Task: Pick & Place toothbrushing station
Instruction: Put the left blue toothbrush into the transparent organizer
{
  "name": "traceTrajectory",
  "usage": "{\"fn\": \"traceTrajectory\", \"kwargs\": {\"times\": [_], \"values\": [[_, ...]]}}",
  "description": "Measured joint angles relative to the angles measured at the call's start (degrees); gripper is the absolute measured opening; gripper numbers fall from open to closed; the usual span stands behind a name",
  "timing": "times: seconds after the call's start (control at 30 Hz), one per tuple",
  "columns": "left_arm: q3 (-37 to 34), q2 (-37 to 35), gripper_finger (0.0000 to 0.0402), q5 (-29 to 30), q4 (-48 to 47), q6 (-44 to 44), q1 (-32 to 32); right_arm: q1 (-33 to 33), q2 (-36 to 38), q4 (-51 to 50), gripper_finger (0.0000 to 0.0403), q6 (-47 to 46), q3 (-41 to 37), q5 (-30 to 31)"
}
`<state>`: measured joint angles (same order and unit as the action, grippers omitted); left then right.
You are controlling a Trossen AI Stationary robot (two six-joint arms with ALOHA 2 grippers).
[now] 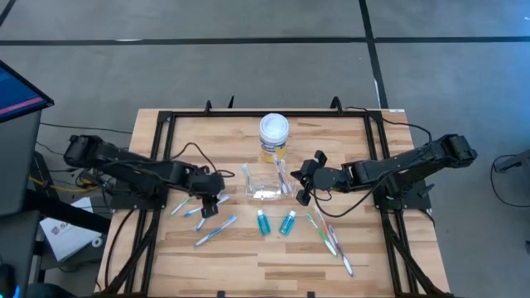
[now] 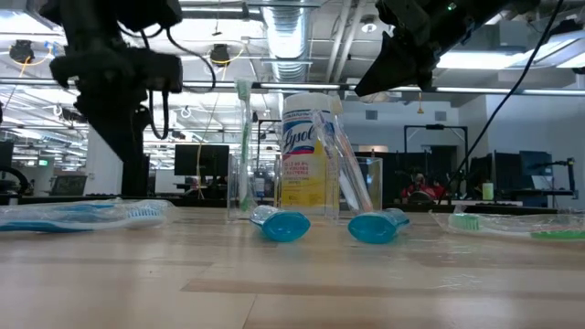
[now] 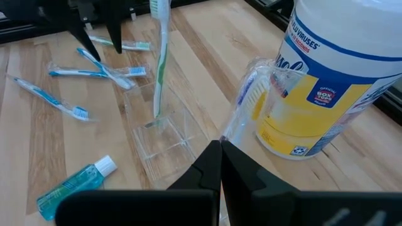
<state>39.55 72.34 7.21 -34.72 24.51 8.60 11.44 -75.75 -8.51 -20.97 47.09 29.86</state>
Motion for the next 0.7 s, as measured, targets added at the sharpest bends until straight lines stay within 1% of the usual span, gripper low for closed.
{"fn": "traceTrajectory", "kwargs": {"times": [0.4,0.7], "values": [[0.0,6.9,0.0154,0.0,0.1,1.9,0.0,0.0,0.0,0.0,0.0,0.0,0.0,0.0],[0.0,10.2,0.0154,0.0,0.2,2.5,0.0,0.1,0.0,0.0,0.0,0.0,0.0,0.0]]}}
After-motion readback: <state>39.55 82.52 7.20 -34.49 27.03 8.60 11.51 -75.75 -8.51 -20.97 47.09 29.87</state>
